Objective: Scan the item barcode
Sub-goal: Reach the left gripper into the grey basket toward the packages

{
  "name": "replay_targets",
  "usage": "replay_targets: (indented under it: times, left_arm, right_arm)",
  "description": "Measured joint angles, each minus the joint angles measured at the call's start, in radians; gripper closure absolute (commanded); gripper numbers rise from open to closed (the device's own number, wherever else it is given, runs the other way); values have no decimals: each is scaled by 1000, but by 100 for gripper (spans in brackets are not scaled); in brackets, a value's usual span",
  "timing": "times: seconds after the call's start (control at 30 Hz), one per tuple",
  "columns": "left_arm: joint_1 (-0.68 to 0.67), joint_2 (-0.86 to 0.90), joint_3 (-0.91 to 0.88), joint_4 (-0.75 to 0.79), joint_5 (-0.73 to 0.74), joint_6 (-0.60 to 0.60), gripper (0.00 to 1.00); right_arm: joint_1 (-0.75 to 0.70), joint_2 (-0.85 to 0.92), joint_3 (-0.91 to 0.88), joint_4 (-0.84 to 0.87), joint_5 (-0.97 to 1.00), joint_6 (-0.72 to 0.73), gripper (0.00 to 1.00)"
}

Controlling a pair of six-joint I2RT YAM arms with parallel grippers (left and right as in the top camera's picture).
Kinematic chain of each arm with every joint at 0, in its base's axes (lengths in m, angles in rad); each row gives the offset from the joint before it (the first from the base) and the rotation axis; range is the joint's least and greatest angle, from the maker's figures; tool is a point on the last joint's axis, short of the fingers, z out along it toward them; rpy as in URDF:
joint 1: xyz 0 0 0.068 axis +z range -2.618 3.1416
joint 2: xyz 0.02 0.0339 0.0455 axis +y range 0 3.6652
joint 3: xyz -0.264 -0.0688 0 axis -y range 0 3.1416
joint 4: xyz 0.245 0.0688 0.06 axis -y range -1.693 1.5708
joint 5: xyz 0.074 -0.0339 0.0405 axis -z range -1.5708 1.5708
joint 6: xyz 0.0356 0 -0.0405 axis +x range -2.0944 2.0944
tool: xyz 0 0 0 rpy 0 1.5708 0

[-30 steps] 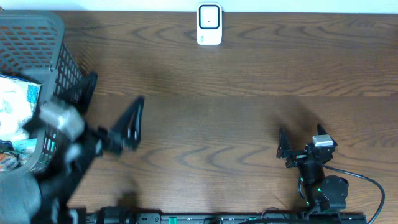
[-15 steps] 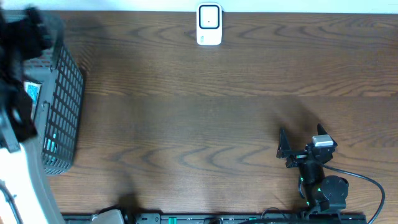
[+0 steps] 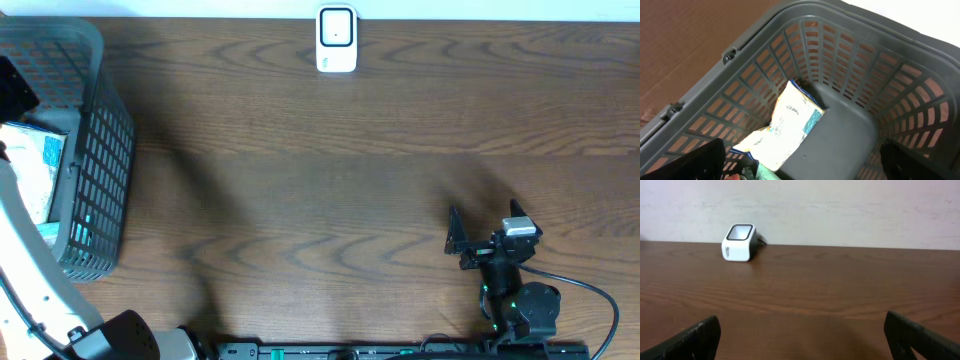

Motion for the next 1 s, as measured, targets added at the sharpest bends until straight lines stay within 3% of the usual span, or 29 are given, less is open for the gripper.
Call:
replay_targets:
  times: [0.3, 0.53, 0.77, 1.0]
  left_arm:
    - [0, 90, 0, -95, -56, -29, 2]
    - [0, 211, 0, -259, -227, -196, 2]
    - [0, 313, 0, -374, -293, -405, 2]
    - [0, 422, 0, -426, -278, -454, 2]
  right_arm:
    - [0, 0, 0, 0, 0, 0, 1]
    - [0, 0, 0, 0, 0, 0, 1]
    - [0, 0, 0, 0, 0, 0, 1]
    - [0, 0, 0, 0, 0, 0, 1]
